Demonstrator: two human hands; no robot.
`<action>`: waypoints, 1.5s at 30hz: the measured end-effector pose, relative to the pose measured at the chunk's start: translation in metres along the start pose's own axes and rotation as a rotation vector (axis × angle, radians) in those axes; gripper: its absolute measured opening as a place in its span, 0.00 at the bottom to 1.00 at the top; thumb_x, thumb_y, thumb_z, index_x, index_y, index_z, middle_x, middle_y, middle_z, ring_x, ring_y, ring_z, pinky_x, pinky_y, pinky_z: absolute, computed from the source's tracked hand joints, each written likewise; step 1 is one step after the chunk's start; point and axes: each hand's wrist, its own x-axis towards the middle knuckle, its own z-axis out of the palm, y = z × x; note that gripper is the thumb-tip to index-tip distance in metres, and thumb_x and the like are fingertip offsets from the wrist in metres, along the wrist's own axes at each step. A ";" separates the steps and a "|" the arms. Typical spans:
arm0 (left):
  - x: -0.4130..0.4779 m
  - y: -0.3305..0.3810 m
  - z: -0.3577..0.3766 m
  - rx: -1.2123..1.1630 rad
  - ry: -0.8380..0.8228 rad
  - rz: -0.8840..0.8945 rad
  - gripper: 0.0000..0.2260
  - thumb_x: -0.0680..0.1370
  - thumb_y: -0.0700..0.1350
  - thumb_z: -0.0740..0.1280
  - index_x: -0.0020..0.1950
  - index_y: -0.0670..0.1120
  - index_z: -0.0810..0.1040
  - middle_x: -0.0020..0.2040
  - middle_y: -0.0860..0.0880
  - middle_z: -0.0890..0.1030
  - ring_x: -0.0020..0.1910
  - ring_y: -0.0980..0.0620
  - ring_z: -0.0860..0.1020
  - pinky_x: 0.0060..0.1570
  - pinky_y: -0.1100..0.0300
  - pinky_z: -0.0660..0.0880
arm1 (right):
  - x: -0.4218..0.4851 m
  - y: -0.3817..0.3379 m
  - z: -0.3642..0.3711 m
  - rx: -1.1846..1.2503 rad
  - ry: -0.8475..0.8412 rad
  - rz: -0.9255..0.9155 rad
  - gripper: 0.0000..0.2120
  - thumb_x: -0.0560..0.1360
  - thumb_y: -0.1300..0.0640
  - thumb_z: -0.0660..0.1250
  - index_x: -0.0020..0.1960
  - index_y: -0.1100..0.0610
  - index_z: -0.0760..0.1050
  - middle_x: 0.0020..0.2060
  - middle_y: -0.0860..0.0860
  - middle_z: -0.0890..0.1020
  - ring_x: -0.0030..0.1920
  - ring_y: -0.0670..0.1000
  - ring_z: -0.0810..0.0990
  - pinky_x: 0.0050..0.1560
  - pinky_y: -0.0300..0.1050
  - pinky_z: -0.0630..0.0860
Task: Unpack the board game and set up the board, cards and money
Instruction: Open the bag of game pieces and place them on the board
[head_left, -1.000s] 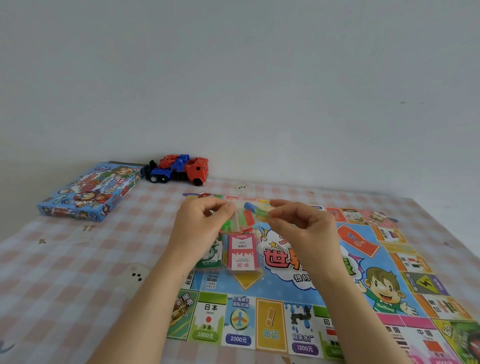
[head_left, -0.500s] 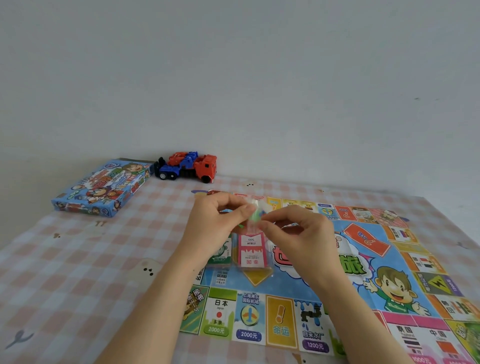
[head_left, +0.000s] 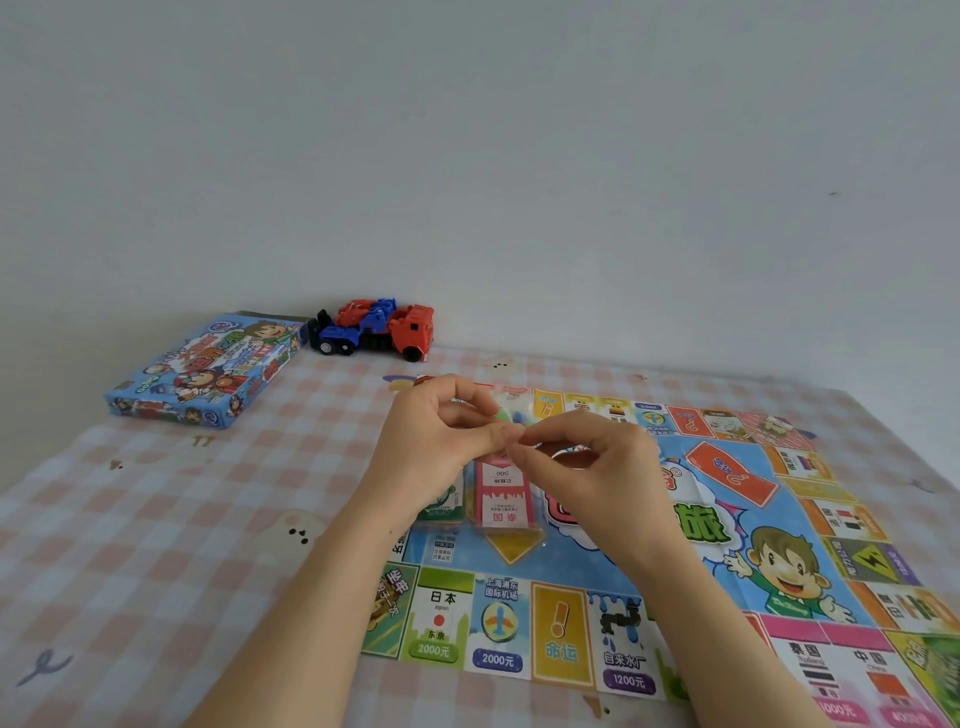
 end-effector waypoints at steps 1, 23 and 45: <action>0.000 -0.001 0.000 0.003 0.000 0.006 0.10 0.67 0.39 0.77 0.44 0.40 0.78 0.37 0.44 0.85 0.36 0.48 0.84 0.36 0.62 0.80 | 0.000 -0.001 0.000 -0.003 -0.005 -0.009 0.03 0.69 0.57 0.75 0.42 0.51 0.83 0.36 0.43 0.84 0.37 0.43 0.82 0.36 0.32 0.77; -0.001 0.004 0.010 0.102 -0.031 0.135 0.06 0.69 0.41 0.75 0.44 0.45 0.81 0.38 0.49 0.85 0.37 0.54 0.83 0.38 0.66 0.79 | 0.003 -0.006 -0.005 -0.028 0.061 0.070 0.05 0.71 0.62 0.70 0.40 0.56 0.84 0.32 0.46 0.83 0.33 0.44 0.80 0.34 0.35 0.76; 0.009 0.006 0.076 0.397 -0.172 0.370 0.34 0.64 0.55 0.76 0.68 0.61 0.68 0.64 0.65 0.69 0.62 0.70 0.68 0.59 0.73 0.68 | 0.002 0.007 -0.081 0.512 0.266 0.412 0.03 0.72 0.68 0.66 0.42 0.68 0.78 0.37 0.61 0.84 0.35 0.56 0.84 0.34 0.41 0.80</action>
